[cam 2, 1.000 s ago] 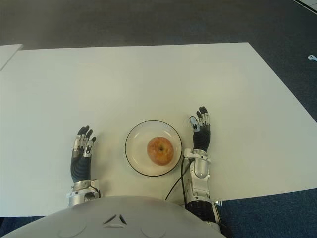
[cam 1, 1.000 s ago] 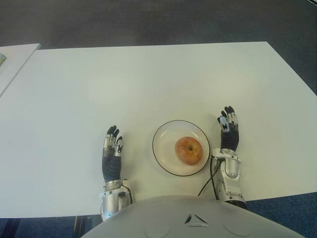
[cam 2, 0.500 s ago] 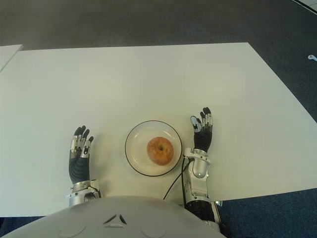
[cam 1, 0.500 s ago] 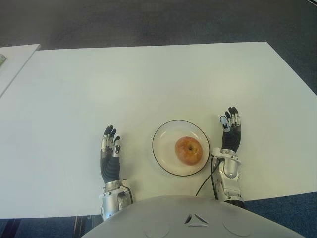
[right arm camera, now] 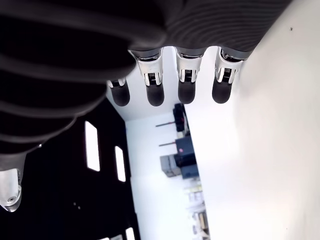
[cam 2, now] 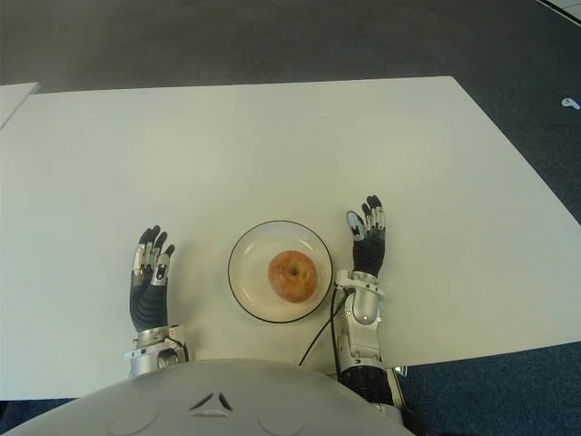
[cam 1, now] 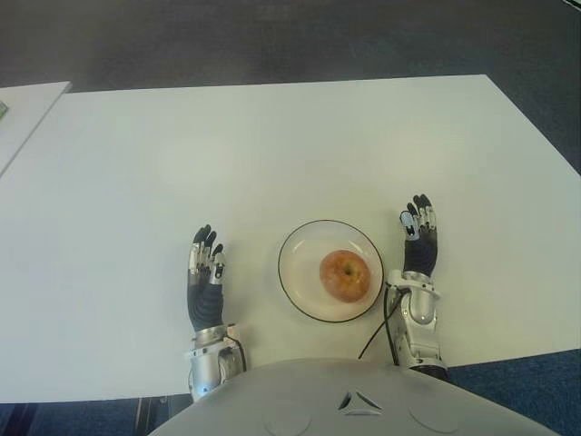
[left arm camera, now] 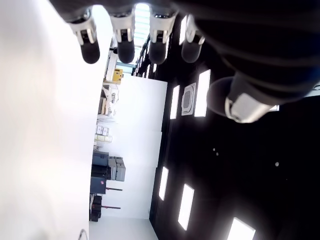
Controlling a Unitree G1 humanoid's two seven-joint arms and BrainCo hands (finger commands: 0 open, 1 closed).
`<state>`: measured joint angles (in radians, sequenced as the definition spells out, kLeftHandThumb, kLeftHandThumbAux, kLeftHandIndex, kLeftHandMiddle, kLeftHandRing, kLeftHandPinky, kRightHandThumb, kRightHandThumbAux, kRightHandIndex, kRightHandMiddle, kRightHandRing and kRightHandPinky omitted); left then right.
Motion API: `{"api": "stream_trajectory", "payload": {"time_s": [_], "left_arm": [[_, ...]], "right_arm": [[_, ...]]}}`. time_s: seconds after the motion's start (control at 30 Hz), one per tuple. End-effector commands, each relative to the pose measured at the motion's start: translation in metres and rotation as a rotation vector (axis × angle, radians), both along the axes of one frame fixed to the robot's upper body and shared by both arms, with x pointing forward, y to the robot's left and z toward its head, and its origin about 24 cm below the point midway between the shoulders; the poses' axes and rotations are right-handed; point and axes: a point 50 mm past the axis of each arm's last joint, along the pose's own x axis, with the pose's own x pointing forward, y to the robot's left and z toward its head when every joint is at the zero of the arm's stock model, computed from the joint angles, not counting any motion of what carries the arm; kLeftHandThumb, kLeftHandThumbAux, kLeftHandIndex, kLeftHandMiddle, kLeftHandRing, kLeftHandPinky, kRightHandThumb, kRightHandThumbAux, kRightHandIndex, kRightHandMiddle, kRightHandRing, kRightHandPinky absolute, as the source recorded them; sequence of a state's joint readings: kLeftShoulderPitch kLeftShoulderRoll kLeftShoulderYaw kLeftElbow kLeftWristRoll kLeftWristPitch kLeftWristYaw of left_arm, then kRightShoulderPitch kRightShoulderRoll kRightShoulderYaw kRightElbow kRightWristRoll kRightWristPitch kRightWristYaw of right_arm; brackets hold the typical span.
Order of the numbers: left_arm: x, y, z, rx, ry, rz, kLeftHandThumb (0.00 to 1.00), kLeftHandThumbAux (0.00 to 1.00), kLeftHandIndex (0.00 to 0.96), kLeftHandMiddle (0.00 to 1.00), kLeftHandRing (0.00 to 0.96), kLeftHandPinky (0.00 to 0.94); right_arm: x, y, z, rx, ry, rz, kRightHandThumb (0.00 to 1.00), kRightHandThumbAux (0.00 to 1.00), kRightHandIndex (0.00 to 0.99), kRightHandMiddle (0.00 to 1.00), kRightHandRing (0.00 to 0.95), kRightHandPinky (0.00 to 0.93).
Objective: Put the apples into the plate.
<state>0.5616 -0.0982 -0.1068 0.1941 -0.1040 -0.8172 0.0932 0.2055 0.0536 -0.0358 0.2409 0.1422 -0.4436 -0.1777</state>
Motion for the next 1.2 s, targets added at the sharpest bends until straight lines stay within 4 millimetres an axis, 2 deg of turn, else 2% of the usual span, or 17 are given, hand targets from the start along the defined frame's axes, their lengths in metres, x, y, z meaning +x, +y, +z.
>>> {"api": "stream_trajectory", "payload": {"time_s": [0.03, 0.77, 1.2], "left_arm": [[0.0, -0.01, -0.008, -0.047, 0.048, -0.012, 0.096, 0.461, 0.0, 0.0, 0.0, 0.0], [0.001, -0.007, -0.014, -0.05, 0.017, 0.047, 0.088, 0.51, 0.0, 0.0, 0.0, 0.0], [0.003, -0.018, -0.004, -0.089, -0.055, 0.224, 0.085, 0.522, 0.0, 0.0, 0.0, 0.0]], "right_arm": [[-0.016, 0.015, -0.024, 0.075, 0.157, 0.022, 0.047, 0.487, 0.0, 0.0, 0.0, 0.0], [-0.015, 0.012, -0.023, 0.081, 0.162, 0.036, 0.053, 0.506, 0.0, 0.0, 0.0, 0.0], [-0.015, 0.014, -0.022, 0.075, 0.131, -0.127, 0.051, 0.479, 0.0, 0.0, 0.0, 0.0]]}}
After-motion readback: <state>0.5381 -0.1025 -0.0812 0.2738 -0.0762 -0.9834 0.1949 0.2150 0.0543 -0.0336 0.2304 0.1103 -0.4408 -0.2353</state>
